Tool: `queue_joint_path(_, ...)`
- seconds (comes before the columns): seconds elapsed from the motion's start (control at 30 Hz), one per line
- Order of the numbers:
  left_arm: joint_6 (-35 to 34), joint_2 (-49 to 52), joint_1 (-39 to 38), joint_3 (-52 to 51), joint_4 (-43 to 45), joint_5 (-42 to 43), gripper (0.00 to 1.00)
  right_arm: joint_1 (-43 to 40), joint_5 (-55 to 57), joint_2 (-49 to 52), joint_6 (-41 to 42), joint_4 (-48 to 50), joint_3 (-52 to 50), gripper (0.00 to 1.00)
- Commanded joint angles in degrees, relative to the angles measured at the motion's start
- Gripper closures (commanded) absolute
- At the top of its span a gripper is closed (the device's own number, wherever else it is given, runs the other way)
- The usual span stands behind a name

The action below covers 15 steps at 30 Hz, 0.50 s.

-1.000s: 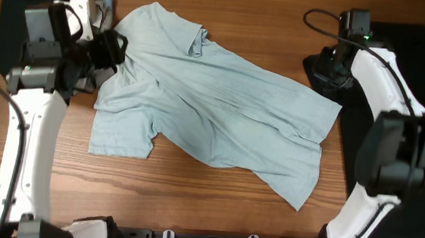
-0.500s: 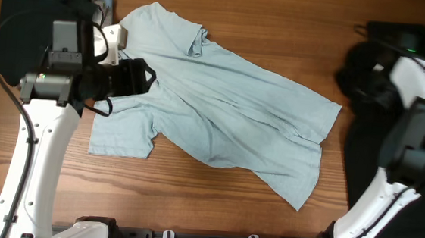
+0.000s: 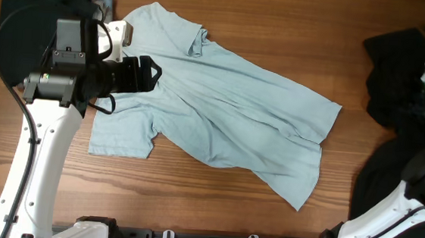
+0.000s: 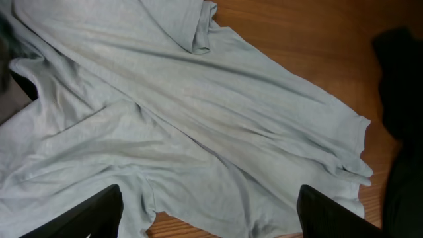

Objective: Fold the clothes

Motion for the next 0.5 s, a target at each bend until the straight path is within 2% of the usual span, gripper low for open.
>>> queue_joint_path(0.0,1.11,-1.01,-0.09,0.39,0.31,0.02,0.14,5.53,-3.15,-1.18,-2.69,-1.57,-1.53,0.23)
queue_joint_path(0.2,1.11,-1.01,-0.09,0.39,0.31,-2.27,0.12,12.41,4.96,-0.42,0.26,-0.31,-8.94,0.27)
queue_joint_path(0.27,1.11,-1.01,-0.09,0.39,0.26,-2.60,0.12,14.23,10.51,-0.42,5.55,-0.02,-11.72,0.29)
queue_joint_path(0.4,1.11,-1.01,-0.09,0.39,-0.07,-2.99,0.12,16.02,10.86,-0.42,5.62,0.00,-14.10,0.30)
queue_joint_path(0.47,1.11,-1.01,-0.09,0.39,-0.07,-2.99,0.12,16.92,8.81,-0.42,3.02,-0.02,-14.27,0.39)
